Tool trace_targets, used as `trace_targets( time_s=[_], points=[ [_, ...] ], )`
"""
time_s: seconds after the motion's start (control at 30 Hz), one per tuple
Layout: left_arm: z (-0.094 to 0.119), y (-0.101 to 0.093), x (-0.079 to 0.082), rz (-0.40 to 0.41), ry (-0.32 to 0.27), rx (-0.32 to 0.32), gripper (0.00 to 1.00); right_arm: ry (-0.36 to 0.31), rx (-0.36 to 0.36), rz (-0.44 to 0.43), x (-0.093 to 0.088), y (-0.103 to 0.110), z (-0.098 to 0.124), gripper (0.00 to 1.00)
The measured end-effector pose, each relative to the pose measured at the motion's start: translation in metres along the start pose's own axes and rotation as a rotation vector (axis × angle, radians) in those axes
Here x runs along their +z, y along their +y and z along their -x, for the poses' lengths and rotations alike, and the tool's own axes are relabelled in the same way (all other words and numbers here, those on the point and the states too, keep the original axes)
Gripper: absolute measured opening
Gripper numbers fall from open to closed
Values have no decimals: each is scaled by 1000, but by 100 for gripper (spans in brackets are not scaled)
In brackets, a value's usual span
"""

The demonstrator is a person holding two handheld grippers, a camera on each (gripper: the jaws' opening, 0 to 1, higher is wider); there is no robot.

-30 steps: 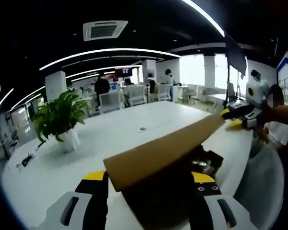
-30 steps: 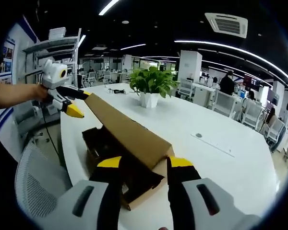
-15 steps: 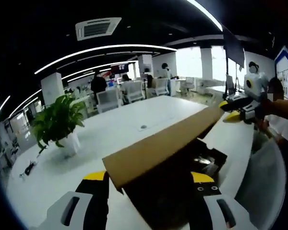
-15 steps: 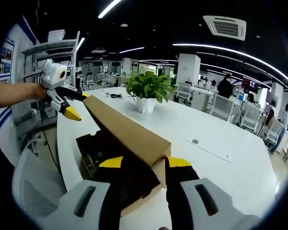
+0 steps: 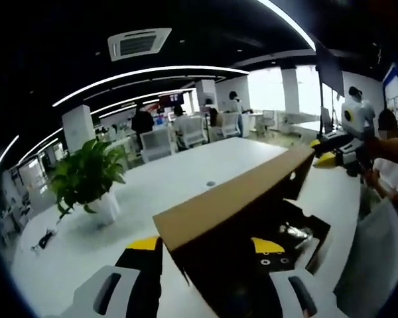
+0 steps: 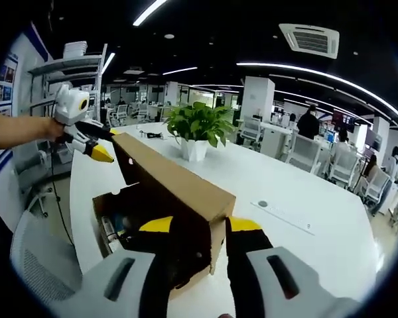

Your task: Operate the shoe box by opening the lid, removing the specified soft item, and placing it in the target area until the item is outside and the box remains undamaged.

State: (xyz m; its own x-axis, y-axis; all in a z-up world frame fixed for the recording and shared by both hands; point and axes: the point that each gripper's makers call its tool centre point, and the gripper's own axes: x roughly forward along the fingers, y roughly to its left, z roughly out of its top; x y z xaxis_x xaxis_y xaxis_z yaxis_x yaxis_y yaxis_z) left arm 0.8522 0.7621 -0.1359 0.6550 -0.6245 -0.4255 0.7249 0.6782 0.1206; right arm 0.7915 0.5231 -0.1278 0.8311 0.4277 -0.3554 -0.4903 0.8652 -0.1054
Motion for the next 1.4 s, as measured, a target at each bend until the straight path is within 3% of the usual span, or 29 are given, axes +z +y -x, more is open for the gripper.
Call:
trace_targets(
  time_s=[0.13, 0.43, 0.8, 0.9, 1.23, 1.4],
  points=[
    [-4, 10, 3, -5, -14, 21, 38, 1, -2, 4, 1, -10, -9, 26],
    [-19, 27, 13, 6, -38, 46, 29, 5, -11, 7, 4, -24, -21, 25],
    [-31, 46, 19, 54, -62, 106, 9, 21, -48, 2, 6, -44, -32, 16],
    [-34, 53, 19, 67, -67, 113, 7, 48, -64, -8, -1, -47, -35, 11],
    [-47, 63, 20, 80, -77, 110, 6, 132, -118, -32, -47, -44, -38, 12],
    [-51, 63, 22, 80, -80, 109, 7, 152, -132, -50, -60, -44, -37, 10]
  ],
)
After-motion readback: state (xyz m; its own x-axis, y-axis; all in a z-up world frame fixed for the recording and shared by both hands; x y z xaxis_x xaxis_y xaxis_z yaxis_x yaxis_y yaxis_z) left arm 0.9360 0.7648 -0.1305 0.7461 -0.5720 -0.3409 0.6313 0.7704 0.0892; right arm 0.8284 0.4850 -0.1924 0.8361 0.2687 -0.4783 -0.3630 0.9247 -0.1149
